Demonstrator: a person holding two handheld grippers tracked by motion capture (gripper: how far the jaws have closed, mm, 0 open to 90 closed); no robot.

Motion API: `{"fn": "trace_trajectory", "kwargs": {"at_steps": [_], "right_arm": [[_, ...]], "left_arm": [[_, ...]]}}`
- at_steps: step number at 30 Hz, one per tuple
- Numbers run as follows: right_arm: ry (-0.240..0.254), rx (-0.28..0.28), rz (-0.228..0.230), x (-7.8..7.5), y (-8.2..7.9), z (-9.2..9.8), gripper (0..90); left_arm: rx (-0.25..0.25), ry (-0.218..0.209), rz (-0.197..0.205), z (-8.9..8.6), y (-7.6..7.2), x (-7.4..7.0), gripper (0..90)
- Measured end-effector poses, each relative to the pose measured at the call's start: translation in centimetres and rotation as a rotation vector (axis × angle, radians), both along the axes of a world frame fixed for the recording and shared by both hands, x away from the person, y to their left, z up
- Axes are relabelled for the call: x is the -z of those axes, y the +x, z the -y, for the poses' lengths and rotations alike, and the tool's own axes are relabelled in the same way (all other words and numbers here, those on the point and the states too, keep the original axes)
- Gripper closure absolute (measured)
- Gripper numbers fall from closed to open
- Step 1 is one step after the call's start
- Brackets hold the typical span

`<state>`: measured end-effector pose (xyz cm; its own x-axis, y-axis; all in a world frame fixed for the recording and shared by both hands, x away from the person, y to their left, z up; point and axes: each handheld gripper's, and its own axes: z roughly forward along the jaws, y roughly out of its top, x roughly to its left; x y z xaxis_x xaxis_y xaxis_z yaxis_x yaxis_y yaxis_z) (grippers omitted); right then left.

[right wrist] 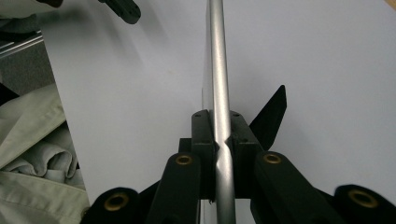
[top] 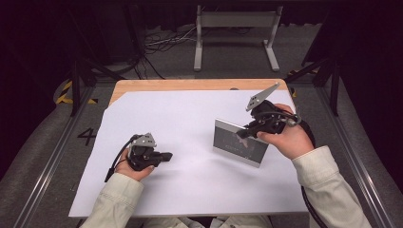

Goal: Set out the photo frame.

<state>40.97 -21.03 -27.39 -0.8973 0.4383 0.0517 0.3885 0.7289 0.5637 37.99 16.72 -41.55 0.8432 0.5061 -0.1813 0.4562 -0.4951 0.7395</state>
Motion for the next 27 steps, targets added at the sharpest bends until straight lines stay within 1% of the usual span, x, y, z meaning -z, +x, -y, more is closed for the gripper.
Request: {"fn": "trace_trajectory", "kwargs": {"at_steps": [1, 8, 11, 13, 18, 21, 24, 27], "right_arm": [[-0.001, -0.009, 0.0, 0.0, 0.2, -0.2, 83.8], [0.006, -0.075, 0.013, 0.4, 2.0, -1.1, 83.8], [0.01, -0.097, 0.009, 0.6, 2.6, -1.4, 83.8], [0.003, -0.117, 0.002, 0.7, 3.1, -1.8, 83.8], [-0.014, -0.159, -0.016, 1.0, 3.7, -2.4, 83.7], [-0.017, -0.186, -0.021, 1.2, 3.9, -2.7, 83.8], [-0.023, -0.226, -0.014, 1.4, 4.1, -2.9, 83.8], [-0.026, -0.241, -0.027, 1.6, 4.2, -3.1, 83.7]], "left_arm": [[-0.004, 0.0, 0.006, -0.2, -0.1, 0.0, 89.4], [-0.037, 0.006, 0.005, -1.3, -0.7, 0.2, 89.3], [-0.049, 0.005, 0.0, -1.7, -1.0, 0.2, 89.4], [-0.052, 0.005, 0.004, -1.9, -1.1, 0.2, 89.4], [-0.053, 0.007, 0.0, -1.9, -1.1, 0.2, 89.3], [-0.051, 0.012, 0.005, -1.8, -1.1, 0.3, 89.2], [-0.051, 0.009, 0.002, -1.7, -1.0, 0.3, 89.3], [-0.054, 0.006, 0.002, -1.7, -1.1, 0.3, 89.3]]}}
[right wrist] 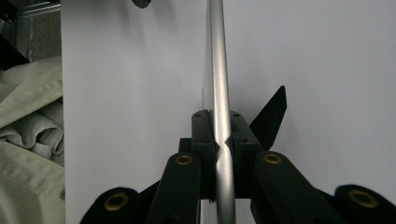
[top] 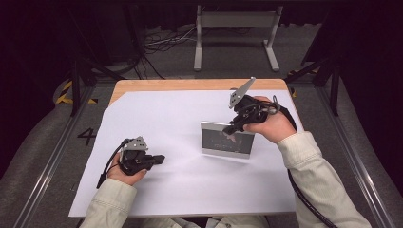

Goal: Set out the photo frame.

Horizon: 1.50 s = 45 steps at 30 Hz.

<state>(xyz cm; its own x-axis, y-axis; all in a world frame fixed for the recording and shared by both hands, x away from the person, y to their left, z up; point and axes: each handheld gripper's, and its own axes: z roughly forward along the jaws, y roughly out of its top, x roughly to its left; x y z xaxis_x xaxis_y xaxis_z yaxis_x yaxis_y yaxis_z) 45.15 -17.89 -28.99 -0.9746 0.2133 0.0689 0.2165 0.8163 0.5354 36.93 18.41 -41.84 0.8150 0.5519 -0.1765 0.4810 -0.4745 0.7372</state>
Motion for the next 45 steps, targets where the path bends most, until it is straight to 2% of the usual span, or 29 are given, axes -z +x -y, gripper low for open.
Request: {"fn": "trace_trajectory", "kwargs": {"at_steps": [7, 11, 19, 20, 30, 32, 39, 45], "right_arm": [[0.021, -0.042, -0.016, 0.3, 0.2, -0.2, 83.7], [0.008, -0.075, -0.021, 0.6, 0.2, -0.3, 83.7], [0.018, -0.117, -0.051, 0.8, 0.3, -0.3, 83.7], [0.018, -0.128, -0.042, 0.8, 0.3, -0.3, 83.8], [-0.01, -0.136, -0.055, 1.3, 0.3, -0.1, 83.8], [-0.001, -0.136, -0.062, 1.3, 0.3, 0.0, 83.7], [-0.021, -0.147, -0.046, 1.4, 0.4, 0.3, 83.1], [-0.044, -0.153, -0.013, 1.5, 0.5, 0.6, 81.5]], "left_arm": [[0.007, 0.006, 0.002, 0.0, 0.0, 0.0, 89.2], [0.004, 0.002, 0.001, 0.0, 0.0, 0.1, 89.1], [0.006, 0.005, -0.002, 0.1, 0.1, 0.1, 89.2], [0.006, 0.005, -0.004, 0.1, 0.1, 0.1, 89.2], [0.011, 0.009, -0.006, 0.2, 0.2, 0.2, 89.1], [0.011, 0.008, -0.007, 0.3, 0.2, 0.2, 89.1], [0.016, 0.006, -0.009, 0.5, 0.3, 0.3, 89.0], [0.016, 0.008, -0.013, 0.5, 0.3, 0.3, 89.0]]}}
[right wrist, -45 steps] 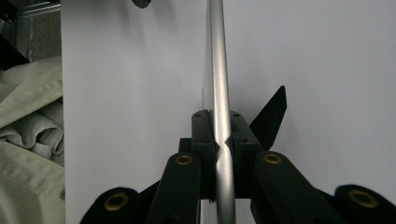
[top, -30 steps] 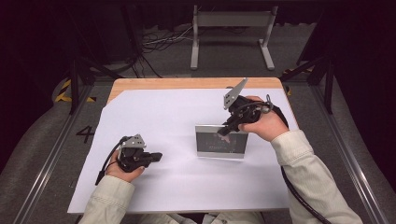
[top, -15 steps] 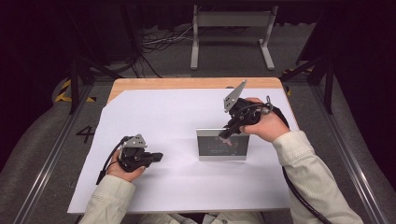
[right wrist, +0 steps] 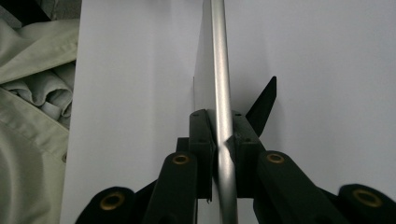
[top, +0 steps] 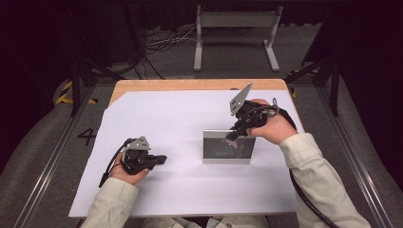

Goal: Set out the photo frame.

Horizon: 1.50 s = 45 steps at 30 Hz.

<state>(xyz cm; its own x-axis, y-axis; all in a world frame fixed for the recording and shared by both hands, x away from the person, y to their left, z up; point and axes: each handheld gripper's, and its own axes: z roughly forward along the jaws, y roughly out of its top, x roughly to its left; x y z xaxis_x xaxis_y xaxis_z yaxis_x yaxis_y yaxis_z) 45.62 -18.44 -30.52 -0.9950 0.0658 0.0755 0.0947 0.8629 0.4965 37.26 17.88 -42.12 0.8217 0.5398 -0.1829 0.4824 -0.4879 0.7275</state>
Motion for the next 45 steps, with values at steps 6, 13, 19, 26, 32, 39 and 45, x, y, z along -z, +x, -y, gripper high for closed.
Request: {"fn": "trace_trajectory", "kwargs": {"at_steps": [6, 13, 19, 26, 32, 39, 45], "right_arm": [[0.003, 0.01, 0.015, 0.0, 0.0, 0.1, 80.2], [0.02, 0.061, 0.05, 0.0, -0.2, 0.2, 68.7], [0.029, 0.131, 0.069, -0.2, -0.5, 0.7, 54.7], [0.06, 0.177, 0.081, -0.8, -1.2, 2.3, 53.1], [0.075, 0.212, 0.087, -1.3, -1.9, 3.9, 52.5], [0.106, 0.25, 0.102, -2.0, -2.9, 5.9, 52.1], [0.123, 0.275, 0.116, -2.6, -3.5, 7.4, 51.9]], "left_arm": [[0.003, 0.002, 0.005, 0.1, 0.1, 0.0, 89.0], [0.017, 0.003, 0.006, 0.4, 0.3, -0.1, 89.0], [0.022, -0.002, 0.005, 0.8, 0.5, -0.1, 88.6], [0.034, -0.005, 0.001, 1.3, 0.9, -0.1, 87.4], [0.046, -0.005, 0.004, 1.7, 1.3, -0.2, 85.5], [0.051, -0.004, 0.002, 2.0, 1.7, -0.2, 84.1], [0.054, -0.008, -0.001, 2.0, 1.7, -0.3, 82.5]]}}
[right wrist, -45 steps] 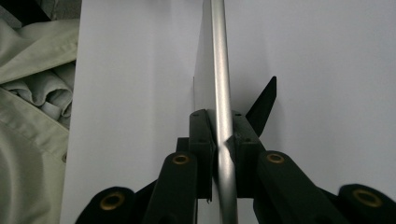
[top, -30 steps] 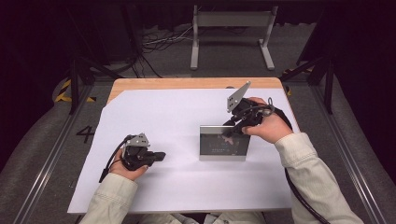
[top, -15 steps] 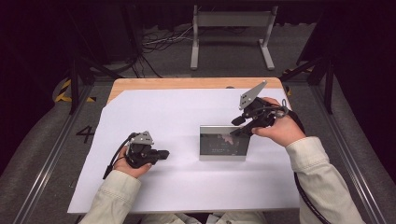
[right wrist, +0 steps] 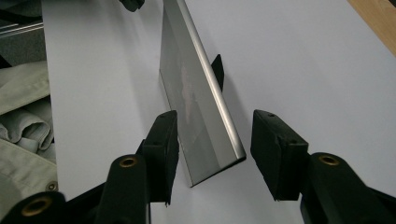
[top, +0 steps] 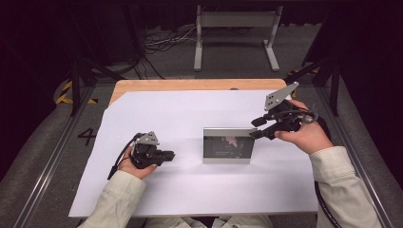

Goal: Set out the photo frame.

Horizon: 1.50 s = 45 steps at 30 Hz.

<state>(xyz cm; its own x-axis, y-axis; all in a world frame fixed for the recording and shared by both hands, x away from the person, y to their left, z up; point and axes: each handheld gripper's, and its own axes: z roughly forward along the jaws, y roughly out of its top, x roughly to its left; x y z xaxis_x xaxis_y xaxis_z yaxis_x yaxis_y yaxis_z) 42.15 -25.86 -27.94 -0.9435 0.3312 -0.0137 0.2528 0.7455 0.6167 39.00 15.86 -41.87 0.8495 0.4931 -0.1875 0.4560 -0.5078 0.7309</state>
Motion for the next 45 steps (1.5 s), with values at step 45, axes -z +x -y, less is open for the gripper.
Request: {"fn": "trace_trajectory", "kwargs": {"at_steps": [45], "right_arm": [[0.086, 0.25, -0.014, 3.1, -1.8, 8.9, 46.3]], "left_arm": [[-0.056, -0.024, 0.023, -1.3, 0.3, -0.3, 81.5]]}}
